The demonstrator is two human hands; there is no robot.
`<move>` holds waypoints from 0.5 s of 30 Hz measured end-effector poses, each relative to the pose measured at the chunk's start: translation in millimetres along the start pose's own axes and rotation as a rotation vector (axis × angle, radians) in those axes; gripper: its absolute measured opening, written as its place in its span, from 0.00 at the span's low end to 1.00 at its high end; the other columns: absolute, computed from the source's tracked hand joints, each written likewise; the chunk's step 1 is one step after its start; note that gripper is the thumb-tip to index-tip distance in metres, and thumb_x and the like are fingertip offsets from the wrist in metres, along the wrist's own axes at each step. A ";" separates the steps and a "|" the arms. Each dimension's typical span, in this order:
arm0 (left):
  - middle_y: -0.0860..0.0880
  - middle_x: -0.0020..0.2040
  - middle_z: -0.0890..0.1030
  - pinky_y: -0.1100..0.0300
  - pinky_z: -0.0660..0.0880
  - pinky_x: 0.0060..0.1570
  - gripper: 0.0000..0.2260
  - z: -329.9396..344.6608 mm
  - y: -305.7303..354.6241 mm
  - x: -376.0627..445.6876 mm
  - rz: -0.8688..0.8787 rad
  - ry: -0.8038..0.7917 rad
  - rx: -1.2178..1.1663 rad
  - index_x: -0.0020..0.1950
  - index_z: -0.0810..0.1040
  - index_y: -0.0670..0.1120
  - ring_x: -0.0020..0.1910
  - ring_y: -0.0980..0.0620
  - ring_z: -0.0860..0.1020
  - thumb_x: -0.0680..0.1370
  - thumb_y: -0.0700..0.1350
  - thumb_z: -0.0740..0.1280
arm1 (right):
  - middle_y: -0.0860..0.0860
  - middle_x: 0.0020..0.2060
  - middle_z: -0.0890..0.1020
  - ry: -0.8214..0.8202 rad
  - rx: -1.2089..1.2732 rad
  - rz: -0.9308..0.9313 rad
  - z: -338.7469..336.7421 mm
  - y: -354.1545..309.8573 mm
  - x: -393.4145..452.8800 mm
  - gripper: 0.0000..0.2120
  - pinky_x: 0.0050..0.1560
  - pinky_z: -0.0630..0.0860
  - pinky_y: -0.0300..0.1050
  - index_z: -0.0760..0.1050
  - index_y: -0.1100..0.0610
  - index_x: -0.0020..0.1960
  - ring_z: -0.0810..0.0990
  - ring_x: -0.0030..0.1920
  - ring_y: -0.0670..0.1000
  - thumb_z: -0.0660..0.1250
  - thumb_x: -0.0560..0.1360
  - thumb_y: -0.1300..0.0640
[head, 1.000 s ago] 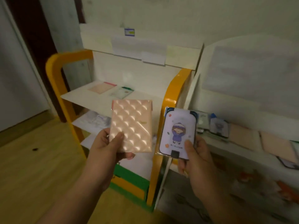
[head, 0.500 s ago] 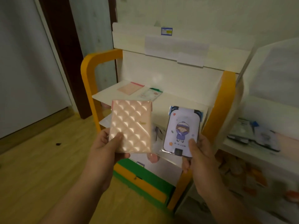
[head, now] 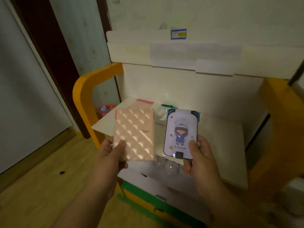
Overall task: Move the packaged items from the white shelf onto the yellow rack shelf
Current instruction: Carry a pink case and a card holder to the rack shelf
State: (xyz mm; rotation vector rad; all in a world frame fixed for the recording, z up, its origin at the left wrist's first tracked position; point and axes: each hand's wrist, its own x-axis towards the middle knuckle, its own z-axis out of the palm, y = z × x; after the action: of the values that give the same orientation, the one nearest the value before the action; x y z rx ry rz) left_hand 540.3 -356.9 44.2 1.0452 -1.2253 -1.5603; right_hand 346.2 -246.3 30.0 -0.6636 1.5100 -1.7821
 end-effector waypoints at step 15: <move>0.47 0.56 0.80 0.48 0.79 0.53 0.12 -8.8 -7.4 244.9 -0.149 -0.181 0.285 0.62 0.74 0.51 0.53 0.43 0.80 0.80 0.53 0.63 | 0.55 0.35 0.83 0.273 -0.050 -0.065 64.8 22.2 121.1 0.09 0.19 0.67 0.41 0.72 0.52 0.60 0.66 0.21 0.49 0.56 0.83 0.53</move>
State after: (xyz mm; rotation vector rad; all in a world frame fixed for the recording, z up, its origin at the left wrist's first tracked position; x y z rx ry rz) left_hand 481.6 -592.7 11.3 1.2197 -1.5597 -1.6547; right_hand 323.8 -382.6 13.9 -0.5136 1.7348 -1.9523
